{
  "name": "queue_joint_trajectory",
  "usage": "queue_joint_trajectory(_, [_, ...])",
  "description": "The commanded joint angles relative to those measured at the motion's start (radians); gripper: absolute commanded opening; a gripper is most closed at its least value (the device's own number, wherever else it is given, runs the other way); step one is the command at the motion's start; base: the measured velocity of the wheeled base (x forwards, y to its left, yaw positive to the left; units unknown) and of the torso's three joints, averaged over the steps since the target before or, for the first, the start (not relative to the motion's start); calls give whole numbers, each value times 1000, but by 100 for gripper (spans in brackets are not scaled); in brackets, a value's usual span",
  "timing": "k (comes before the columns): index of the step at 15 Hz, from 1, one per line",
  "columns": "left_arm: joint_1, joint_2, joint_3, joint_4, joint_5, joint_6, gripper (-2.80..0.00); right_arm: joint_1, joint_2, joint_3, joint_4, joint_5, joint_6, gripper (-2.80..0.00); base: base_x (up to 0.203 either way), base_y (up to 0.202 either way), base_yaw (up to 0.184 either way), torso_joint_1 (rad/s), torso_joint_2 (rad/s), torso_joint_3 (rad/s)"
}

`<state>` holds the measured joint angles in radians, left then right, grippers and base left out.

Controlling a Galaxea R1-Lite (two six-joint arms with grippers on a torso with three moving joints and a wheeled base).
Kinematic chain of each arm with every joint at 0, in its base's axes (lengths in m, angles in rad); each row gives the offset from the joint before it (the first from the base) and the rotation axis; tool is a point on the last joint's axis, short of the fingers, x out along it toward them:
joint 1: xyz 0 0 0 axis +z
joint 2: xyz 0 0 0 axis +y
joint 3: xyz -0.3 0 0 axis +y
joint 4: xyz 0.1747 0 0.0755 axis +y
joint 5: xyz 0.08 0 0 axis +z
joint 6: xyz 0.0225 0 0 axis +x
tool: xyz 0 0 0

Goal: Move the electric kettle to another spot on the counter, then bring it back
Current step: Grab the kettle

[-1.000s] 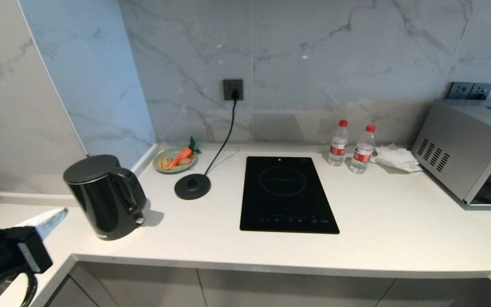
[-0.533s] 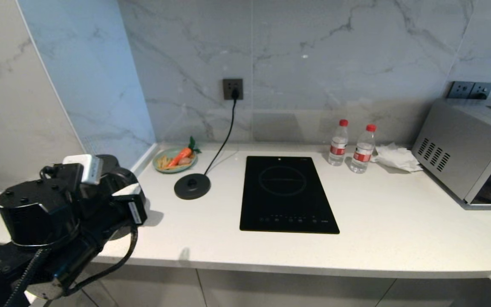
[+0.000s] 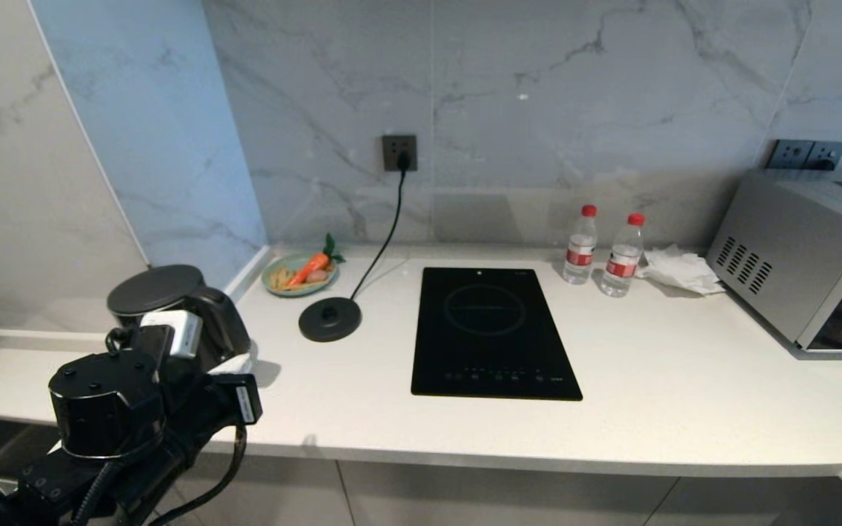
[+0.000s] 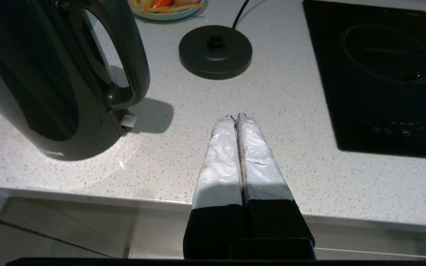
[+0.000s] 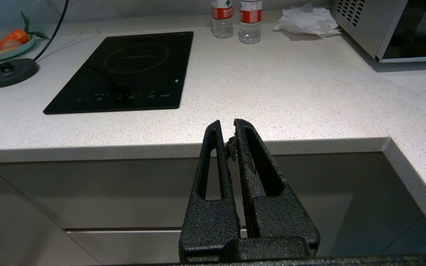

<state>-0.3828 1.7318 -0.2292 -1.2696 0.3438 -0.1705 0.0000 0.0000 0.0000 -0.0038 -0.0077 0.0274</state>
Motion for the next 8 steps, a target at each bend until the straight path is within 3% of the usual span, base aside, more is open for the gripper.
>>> queue_joint_trajectory(1, [1,0,7,-7,1,2,-280,0,2,0,-1,0,0,-280,0,0,0,0,0,0])
queue_joint_trajectory(5, [-2,0,13,-8,2,15,-280,0,2,0,-1,0,0,-280,0,0,0,0,0,0])
queue_joint_trajectory(8, [-2,0,11,-8,3,17,-280,0,2,0,-1,0,0,-280,137,0,1,-9,1,4])
